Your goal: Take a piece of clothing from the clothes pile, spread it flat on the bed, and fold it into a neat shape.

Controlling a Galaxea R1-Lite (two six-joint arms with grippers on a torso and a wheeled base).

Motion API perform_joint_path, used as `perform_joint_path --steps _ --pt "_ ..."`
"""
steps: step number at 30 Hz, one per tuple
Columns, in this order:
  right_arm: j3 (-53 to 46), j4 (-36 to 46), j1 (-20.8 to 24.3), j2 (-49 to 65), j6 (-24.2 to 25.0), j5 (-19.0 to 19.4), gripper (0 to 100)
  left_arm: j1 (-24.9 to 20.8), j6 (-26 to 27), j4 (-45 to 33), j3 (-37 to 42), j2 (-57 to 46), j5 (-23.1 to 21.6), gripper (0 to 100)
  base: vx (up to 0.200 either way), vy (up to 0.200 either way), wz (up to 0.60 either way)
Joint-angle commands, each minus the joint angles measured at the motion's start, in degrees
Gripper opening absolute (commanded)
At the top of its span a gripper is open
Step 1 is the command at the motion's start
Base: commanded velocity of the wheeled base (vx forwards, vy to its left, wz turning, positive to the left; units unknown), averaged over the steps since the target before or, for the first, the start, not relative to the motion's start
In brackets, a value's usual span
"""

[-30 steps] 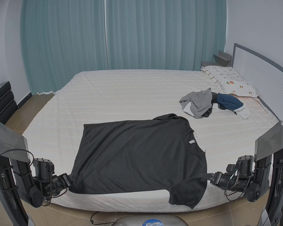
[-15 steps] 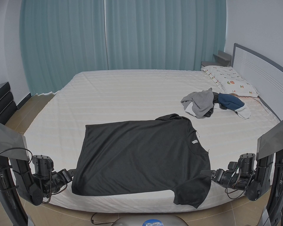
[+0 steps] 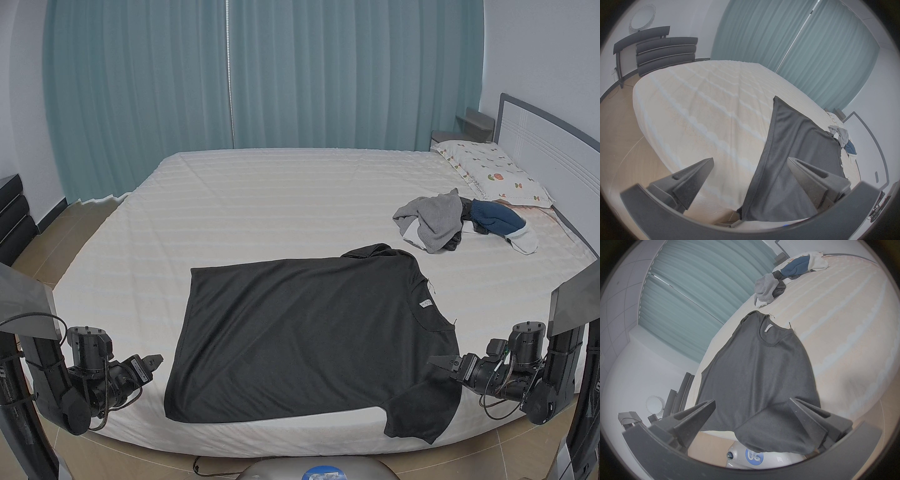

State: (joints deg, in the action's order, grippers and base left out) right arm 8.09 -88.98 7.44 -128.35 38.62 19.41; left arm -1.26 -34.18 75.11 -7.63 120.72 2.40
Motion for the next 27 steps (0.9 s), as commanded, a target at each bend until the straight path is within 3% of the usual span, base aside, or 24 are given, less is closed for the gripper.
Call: perform_joint_path --steps 1,4,8,21,27 --pt "0.2 -0.8 0.0 0.2 0.1 0.0 100 0.0 -0.1 0.0 -0.1 -0.1 0.0 100 0.200 0.000 0.00" --pt "0.2 -0.8 0.0 0.2 0.3 -0.1 100 0.1 -1.1 0.1 -0.4 -0.2 0.0 100 0.200 0.000 0.00" --pt "0.3 -0.8 0.0 0.9 0.5 0.0 100 0.2 -3.5 0.0 -1.2 -1.1 0.0 100 0.000 0.000 0.00" --pt "6.9 0.4 0.6 1.2 1.1 -0.8 100 0.2 -3.8 0.7 -1.3 -0.8 0.0 100 0.000 0.000 0.00" --pt "24.2 17.4 0.0 1.6 1.1 -1.0 100 0.1 -6.5 1.1 -3.3 -0.6 0.0 100 0.000 0.000 0.00"
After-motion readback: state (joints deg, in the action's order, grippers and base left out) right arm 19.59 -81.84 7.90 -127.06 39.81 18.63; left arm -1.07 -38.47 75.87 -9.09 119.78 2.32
